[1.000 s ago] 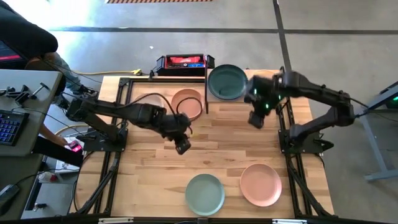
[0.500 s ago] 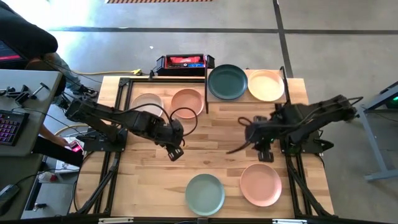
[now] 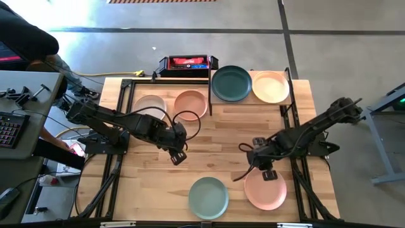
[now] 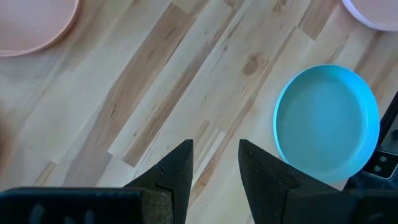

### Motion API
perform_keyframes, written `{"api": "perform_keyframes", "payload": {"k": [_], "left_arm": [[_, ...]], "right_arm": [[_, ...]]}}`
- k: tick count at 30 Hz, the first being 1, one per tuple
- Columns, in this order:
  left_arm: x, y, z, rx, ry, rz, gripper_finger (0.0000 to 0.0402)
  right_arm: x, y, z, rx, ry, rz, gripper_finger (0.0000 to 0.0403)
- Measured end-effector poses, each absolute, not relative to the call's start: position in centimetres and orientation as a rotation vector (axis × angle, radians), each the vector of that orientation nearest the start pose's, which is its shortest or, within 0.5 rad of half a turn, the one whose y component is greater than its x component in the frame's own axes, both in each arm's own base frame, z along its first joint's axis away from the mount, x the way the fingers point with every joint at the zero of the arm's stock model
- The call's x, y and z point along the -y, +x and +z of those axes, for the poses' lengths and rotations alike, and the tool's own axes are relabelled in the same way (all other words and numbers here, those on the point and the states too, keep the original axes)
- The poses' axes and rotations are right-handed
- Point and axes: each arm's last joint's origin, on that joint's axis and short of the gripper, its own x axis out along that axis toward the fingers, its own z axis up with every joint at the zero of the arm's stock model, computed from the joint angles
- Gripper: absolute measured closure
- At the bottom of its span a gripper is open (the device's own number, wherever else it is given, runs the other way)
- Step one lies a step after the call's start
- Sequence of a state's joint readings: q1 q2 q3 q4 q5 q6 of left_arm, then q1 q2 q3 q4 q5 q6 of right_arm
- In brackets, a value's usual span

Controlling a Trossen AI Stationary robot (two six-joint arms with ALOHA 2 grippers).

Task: Place and stack plates onto a shelf
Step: Stack the brown plate on top of the dark green plate on the shelf

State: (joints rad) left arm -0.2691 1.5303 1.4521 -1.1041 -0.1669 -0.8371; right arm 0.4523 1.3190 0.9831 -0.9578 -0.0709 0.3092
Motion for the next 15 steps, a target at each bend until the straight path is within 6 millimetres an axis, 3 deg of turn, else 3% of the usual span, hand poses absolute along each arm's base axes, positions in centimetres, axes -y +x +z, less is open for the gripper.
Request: {"api": "perform_keyframes", "payload": {"k": [7, 15], "left_arm": [[7.4, 28.6, 31.9, -1.099, -0.486, 0.39, 0.0286], [7.4, 28.6, 31.9, -1.098, -0.487, 0.391, 0.0286]], "right_arm": [[-10.0, 20.2, 20.1, -1.32, 0.019, 0.245, 0.032], [-9.8, 19.4, 17.5, -1.335, 0.05, 0.269, 0.032]]}}
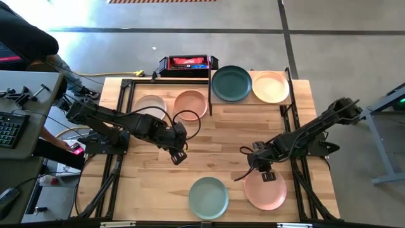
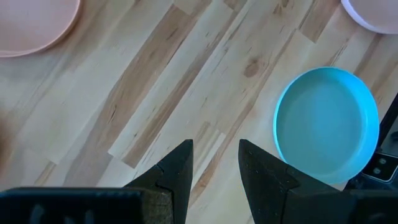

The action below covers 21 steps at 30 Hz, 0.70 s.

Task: Place and stack plates onto a shelf
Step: Stack the brown plate on top of the dark green plate on the shelf

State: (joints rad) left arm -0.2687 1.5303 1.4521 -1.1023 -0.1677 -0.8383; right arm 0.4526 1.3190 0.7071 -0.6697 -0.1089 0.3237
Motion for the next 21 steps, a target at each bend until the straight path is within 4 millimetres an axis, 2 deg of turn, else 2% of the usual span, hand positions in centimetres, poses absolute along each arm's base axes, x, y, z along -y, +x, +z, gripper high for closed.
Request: {"api": "perform_keyframes", "payload": {"k": [10, 21], "left_arm": [[7.4, 28.5, 31.9, -1.098, -0.486, 0.389, 0.0286], [7.4, 28.5, 31.9, -1.097, -0.486, 0.389, 0.0286]], "right_arm": [[-9.8, 19.1, 16.4, -1.326, 0.072, 0.278, 0.032], [-10.1, 19.7, 14.2, -1.424, 0.027, 0.263, 0.032]]}}
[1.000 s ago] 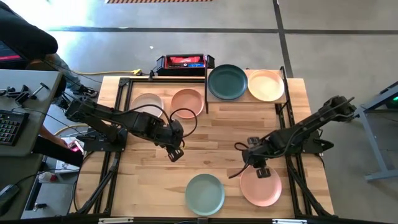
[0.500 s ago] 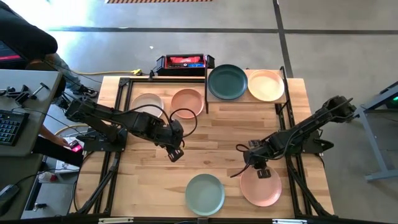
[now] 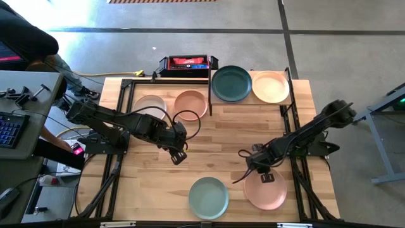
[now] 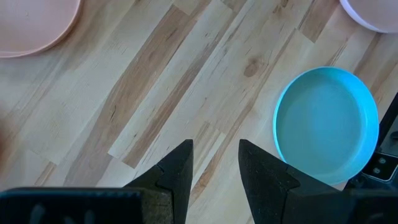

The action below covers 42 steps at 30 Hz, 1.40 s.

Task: Place and stack plates onto a shelf
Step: Stack the brown plate on top of the dark green plate on the shelf

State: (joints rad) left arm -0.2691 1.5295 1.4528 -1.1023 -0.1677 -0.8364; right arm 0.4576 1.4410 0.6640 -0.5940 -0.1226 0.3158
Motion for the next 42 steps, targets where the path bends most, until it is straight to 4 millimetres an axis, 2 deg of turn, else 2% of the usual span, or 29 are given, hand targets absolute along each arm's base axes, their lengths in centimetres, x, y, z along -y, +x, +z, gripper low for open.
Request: {"api": "perform_keyframes", "payload": {"k": [5, 11, 23, 34, 42], "left_arm": [[7.4, 28.5, 31.9, -1.098, -0.485, 0.389, 0.0286], [7.4, 28.5, 31.9, -1.098, -0.485, 0.389, 0.0286], [7.3, 28.5, 31.9, -1.096, -0.483, 0.392, 0.0286], [7.3, 28.6, 31.9, -1.098, -0.45, 0.377, 0.0286], [7.3, 28.6, 31.9, -1.087, -0.438, 0.392, 0.0286]], "right_arm": [[-10.2, 19.7, 14.0, -1.439, 0.045, 0.281, 0.0327], [-10.3, 19.7, 14.1, -1.45, 0.081, 0.295, 0.0394], [-10.5, 20.3, 14.8, -1.435, 0.145, 0.267, 0.0401], [-11.0, 21.5, 17.3, -1.413, 0.135, 0.25, 0.0402], [-10.2, 22.6, 19.4, -1.422, 0.145, 0.218, 0.0402]]}}
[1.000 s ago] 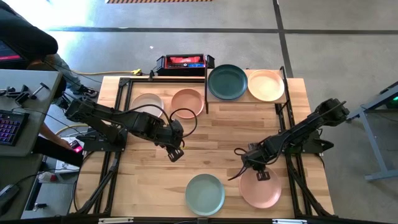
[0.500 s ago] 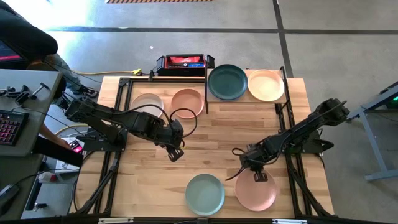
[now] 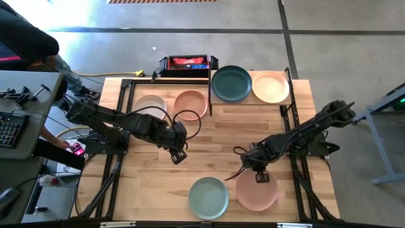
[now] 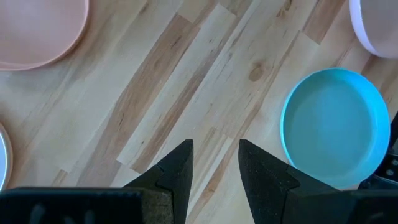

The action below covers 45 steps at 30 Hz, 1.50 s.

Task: Place and stack plates onto a shelf
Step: Stack the brown plate on top of the dark green plate on the shelf

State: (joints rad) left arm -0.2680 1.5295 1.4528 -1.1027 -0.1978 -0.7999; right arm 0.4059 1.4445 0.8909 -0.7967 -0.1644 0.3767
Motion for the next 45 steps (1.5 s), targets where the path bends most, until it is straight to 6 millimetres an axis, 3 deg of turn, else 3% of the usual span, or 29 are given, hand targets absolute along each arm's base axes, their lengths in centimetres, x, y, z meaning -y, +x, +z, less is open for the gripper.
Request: {"api": "perform_keyframes", "payload": {"k": [9, 22, 33, 40, 45], "left_arm": [[7.1, 28.4, 31.9, -1.075, -0.402, 0.438, 0.0286], [5.6, 26.5, 31.5, -1.205, -0.233, 0.629, 0.0286], [2.9, 25.6, 31.6, -1.284, -0.046, 0.749, 0.0286], [0.6, 25.3, 32.0, -1.299, 0.023, 0.799, 0.0286], [-1.1, 25.3, 32.2, -1.325, 0.078, 0.797, 0.0286]], "right_arm": [[-8.5, 24.3, 23.7, -1.394, 0.091, 0.152, 0.0402], [-4.1, 26.3, 30.1, -1.282, 0.093, 0.028, 0.0403], [3.6, 26.7, 37.7, -1.036, 0.155, -0.195, 0.0403], [9.6, 24.7, 42.5, -0.835, 0.204, -0.421, 0.0403], [13.6, 23.3, 44.7, -0.641, 0.279, -0.592, 0.0403]]}}
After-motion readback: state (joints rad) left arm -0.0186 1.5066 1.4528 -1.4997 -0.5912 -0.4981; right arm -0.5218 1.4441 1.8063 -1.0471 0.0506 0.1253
